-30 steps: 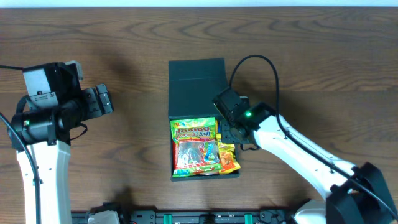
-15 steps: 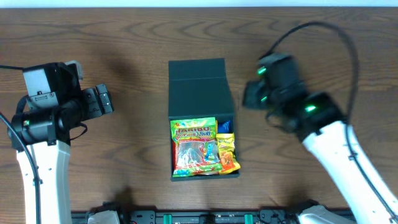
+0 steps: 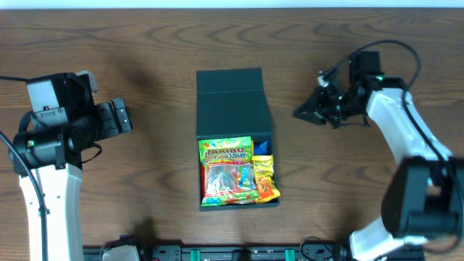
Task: Pack container
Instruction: 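Move the right gripper to the upright lid's top edge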
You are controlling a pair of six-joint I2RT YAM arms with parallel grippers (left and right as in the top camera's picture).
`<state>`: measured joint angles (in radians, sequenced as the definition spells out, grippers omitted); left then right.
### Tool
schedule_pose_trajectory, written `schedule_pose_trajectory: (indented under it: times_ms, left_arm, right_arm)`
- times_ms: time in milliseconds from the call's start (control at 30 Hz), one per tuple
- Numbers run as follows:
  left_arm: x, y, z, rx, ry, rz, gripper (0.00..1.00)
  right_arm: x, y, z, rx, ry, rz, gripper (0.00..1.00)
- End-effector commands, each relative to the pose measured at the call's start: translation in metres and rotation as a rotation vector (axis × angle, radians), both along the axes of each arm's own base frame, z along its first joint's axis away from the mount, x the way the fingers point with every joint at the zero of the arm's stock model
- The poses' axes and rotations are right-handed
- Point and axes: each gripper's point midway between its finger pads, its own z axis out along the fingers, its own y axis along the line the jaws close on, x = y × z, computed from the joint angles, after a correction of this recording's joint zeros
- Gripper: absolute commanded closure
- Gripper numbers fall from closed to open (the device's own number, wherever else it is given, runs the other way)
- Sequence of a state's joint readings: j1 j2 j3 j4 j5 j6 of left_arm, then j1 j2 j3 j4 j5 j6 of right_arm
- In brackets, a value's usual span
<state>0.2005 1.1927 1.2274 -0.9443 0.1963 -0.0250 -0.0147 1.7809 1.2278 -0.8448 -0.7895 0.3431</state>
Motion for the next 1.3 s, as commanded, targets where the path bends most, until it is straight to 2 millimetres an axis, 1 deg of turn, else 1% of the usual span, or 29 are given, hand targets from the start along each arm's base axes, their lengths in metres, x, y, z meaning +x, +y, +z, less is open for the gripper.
schedule_pose_trajectory:
  times_ms: [0, 33, 100, 167, 300, 433, 500, 600, 867, 967, 1033, 1100, 1133, 1267]
  left_arm:
    - [-0.001, 0.000, 0.004, 0.006, -0.011, -0.008, 0.05]
    - [-0.001, 0.000, 0.004, 0.006, -0.011, -0.008, 0.05]
    - [-0.001, 0.000, 0.004, 0.006, -0.011, -0.008, 0.05]
    - [-0.001, 0.000, 0.004, 0.006, -0.011, -0.008, 0.05]
    - [-0.001, 0.000, 0.004, 0.006, -0.011, -0.008, 0.05]
    - [-0.001, 0.000, 0.004, 0.006, -0.011, -0.008, 0.05]
    - [-0.001, 0.000, 0.004, 0.006, -0.011, -0.008, 0.05]
    - [-0.001, 0.000, 0.004, 0.006, -0.011, -0.008, 0.05]
    - [-0.001, 0.000, 0.004, 0.006, -0.011, -0.008, 0.05]
    - [-0.001, 0.000, 0.004, 0.006, -0.011, -0.008, 0.05]
    - [-0.001, 0.000, 0.004, 0.006, -0.011, -0.008, 0.05]
    - [-0.001, 0.000, 0.004, 0.005, -0.011, -0.008, 0.05]
    - [-0.001, 0.000, 0.004, 0.006, -0.011, -0.008, 0.05]
    - [-0.001, 0.000, 0.004, 0.006, -0.011, -0.008, 0.05]
  right_arm:
    - [-0.001, 0.025, 0.003, 0.235, -0.044, 0.109, 0.99]
    - [0.001, 0.025, -0.007, 0.237, -0.031, 0.111, 0.99]
    - [0.003, 0.025, -0.021, 0.239, -0.058, 0.148, 0.99]
    - [0.003, 0.028, -0.025, 0.262, -0.115, 0.202, 0.99]
    - [0.003, 0.027, -0.036, 0.259, -0.122, 0.217, 0.99]
    - [0.008, 0.029, -0.037, 0.275, -0.176, 0.237, 0.98]
    - [0.008, 0.028, -0.038, 0.273, -0.177, 0.237, 0.98]
    - [0.008, 0.026, -0.047, 0.245, -0.131, 0.214, 0.98]
    - [0.007, 0.025, -0.069, 0.245, -0.100, 0.155, 0.98]
    - [0.009, 0.025, -0.075, 0.238, -0.098, 0.129, 0.98]
    - [0.012, 0.026, -0.076, 0.234, -0.094, 0.116, 0.99]
    - [0.015, 0.026, -0.081, 0.201, -0.066, 0.086, 0.98]
    - [0.017, 0.027, -0.083, 0.185, -0.056, 0.073, 0.98]
    - [0.028, 0.042, -0.080, 0.188, -0.086, 0.066, 0.98]
